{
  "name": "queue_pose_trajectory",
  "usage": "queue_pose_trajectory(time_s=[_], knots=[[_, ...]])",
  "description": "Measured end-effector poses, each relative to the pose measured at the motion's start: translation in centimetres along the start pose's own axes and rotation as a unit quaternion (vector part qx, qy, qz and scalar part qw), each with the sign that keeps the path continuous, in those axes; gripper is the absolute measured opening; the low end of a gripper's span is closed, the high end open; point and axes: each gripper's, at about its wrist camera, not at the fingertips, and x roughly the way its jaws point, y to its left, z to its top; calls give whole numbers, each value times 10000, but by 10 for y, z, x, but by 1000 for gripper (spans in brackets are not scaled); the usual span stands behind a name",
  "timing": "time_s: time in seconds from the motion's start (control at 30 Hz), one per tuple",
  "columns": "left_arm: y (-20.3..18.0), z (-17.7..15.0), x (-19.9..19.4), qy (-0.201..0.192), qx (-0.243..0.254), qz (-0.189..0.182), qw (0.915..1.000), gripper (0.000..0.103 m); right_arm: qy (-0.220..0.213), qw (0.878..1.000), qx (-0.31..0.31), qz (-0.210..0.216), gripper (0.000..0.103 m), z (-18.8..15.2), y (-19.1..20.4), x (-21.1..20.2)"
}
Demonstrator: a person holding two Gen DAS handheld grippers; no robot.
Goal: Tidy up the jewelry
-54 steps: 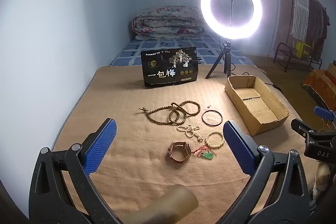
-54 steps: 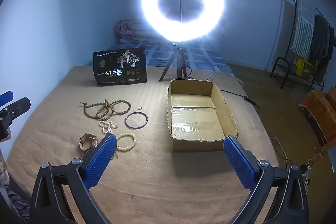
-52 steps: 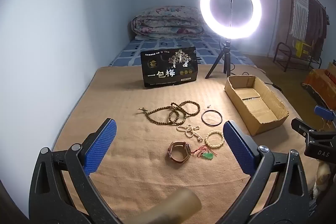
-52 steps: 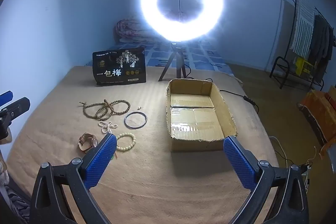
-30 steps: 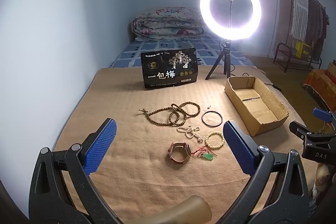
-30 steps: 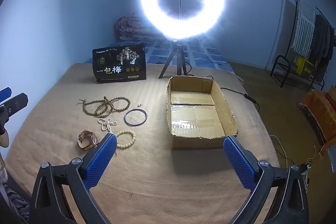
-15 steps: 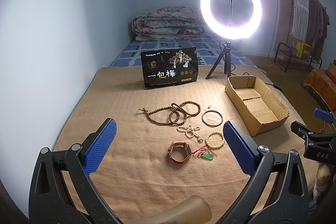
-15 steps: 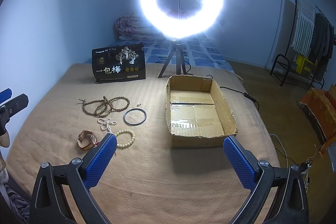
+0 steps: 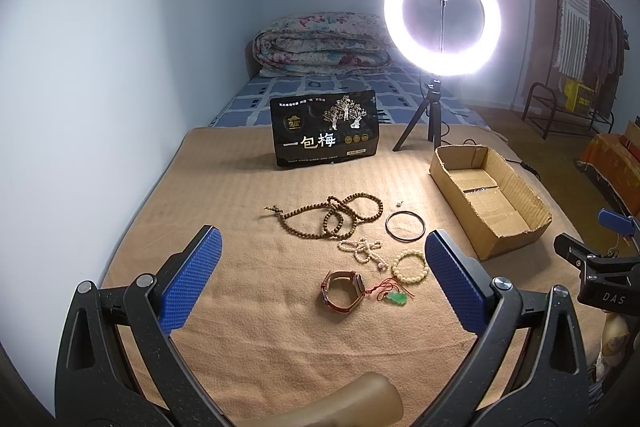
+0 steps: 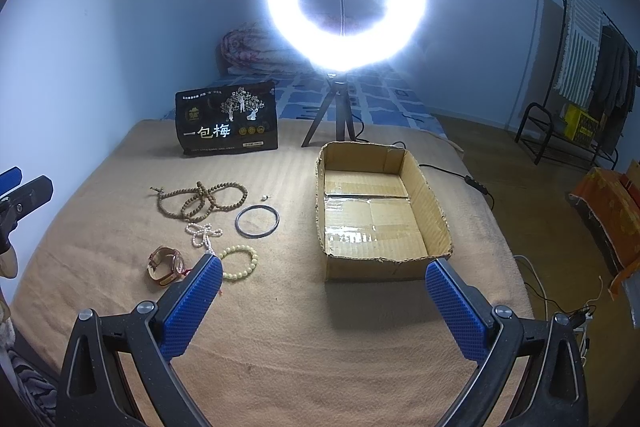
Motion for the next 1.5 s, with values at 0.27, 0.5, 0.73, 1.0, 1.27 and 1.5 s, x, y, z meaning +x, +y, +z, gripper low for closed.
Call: queue_pose_trajectory(time_s=[0.27, 0.5, 0.73, 1.0, 1.27, 1.5], knots=[[4, 2, 2, 1, 0, -1, 10000, 103, 9, 10000, -3, -4, 103, -2, -1, -1], [4, 2, 2, 8, -1, -5, 10000, 103, 12, 10000, 9, -5, 103, -1, -1, 0], [4, 2, 2, 9, -5, -2, 10000, 103, 17, 10000, 3, 0, 103, -1, -1, 0], [4, 2, 2, 12, 0, -2, 10000, 103, 28, 10000, 5, 9, 103, -2, -1, -1], [9, -4, 6, 43, 2, 13, 10000, 103, 40, 10000, 5, 31, 102, -2, 0, -1], [13, -16, 10, 137, 25, 29, 9999, 103, 76, 9999, -23, 122, 101, -1, 4, 3]])
